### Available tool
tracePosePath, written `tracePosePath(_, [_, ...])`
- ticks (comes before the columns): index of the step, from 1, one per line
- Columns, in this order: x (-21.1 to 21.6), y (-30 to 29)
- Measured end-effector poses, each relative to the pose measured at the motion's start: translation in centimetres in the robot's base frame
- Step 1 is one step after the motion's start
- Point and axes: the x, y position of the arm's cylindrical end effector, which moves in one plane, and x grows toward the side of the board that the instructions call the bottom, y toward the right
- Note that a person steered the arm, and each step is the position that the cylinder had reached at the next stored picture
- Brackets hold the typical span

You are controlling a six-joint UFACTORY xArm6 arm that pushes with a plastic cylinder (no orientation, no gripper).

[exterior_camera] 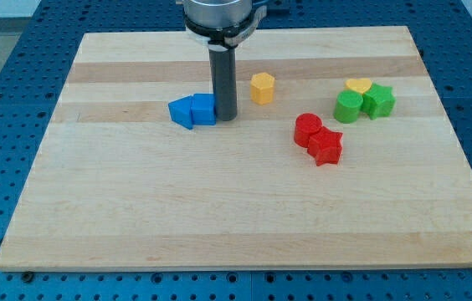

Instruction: Place yellow blocks vertically above red blocks

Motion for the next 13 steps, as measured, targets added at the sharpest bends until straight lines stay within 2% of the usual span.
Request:
tracePosePath(1, [-2.1,2.4])
tracePosePath(3, [-7.3,10.9])
tracePosePath(5, [-7.7,12.1])
tracePosePath(6, [-7.6,16.5])
tracePosePath(8, [-7.1,19.4])
tracePosePath(10, [-7.3,18.8])
tracePosePath(11, [-7.2,15.1])
tracePosePath(12, [-3.9,13.5])
tracePosePath(13, [-3.2,14.1])
